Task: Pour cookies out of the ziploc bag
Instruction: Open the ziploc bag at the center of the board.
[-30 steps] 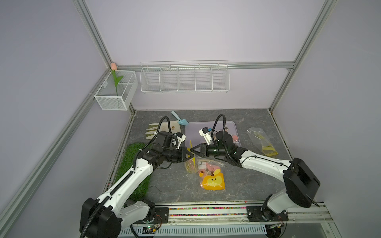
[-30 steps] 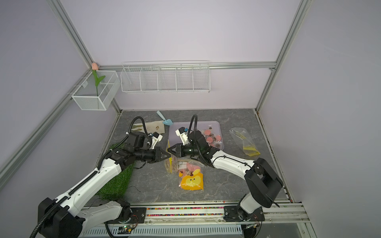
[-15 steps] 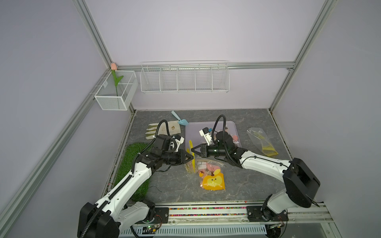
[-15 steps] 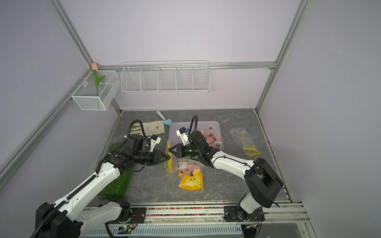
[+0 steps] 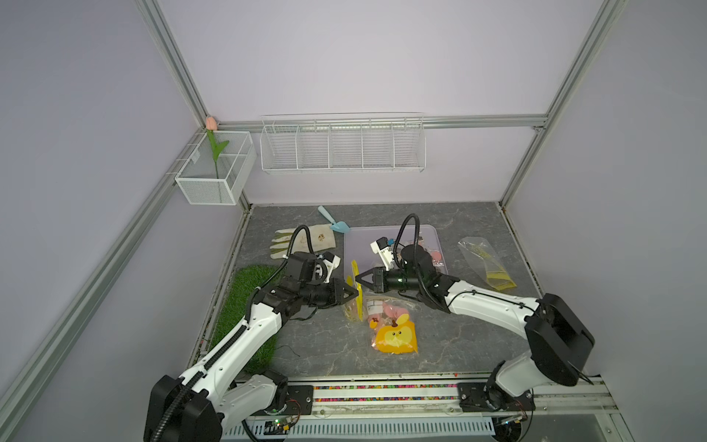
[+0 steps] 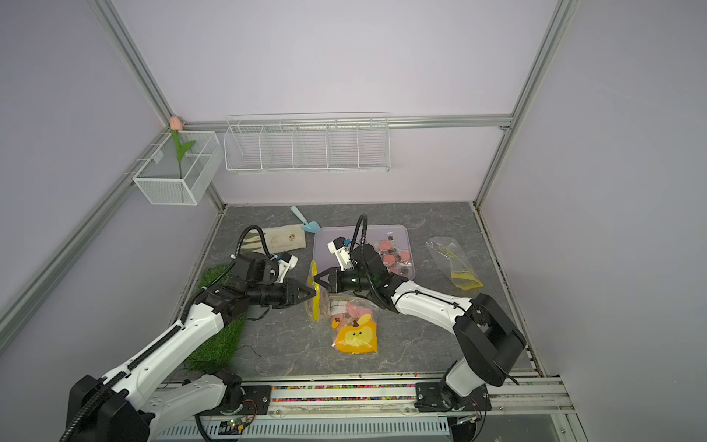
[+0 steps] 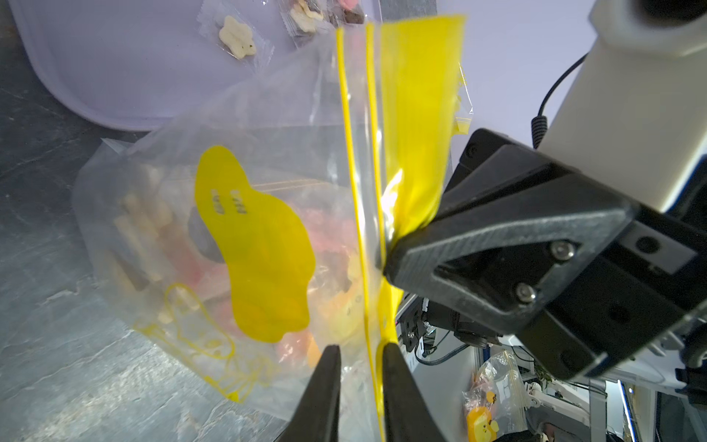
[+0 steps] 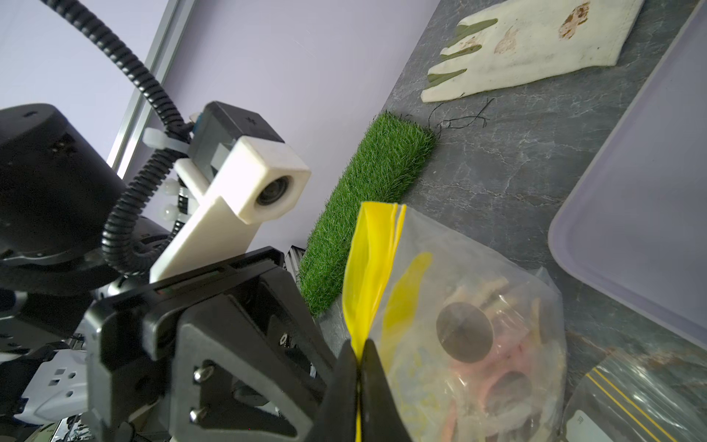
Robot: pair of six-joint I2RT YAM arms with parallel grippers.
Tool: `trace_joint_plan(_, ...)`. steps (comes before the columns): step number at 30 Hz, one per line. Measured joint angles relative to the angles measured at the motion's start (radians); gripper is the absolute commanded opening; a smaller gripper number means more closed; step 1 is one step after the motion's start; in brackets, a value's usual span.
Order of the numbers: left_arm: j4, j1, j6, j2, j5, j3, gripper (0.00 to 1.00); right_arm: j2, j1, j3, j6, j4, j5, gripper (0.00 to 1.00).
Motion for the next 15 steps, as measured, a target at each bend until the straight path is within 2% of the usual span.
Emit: trace_joint_plan(15,0.018,-0.017,-0.042,0.000,0.022,-0.016,0.20,-0.021,0.022,0.006,-0.031,-0.066,0.082,0.07)
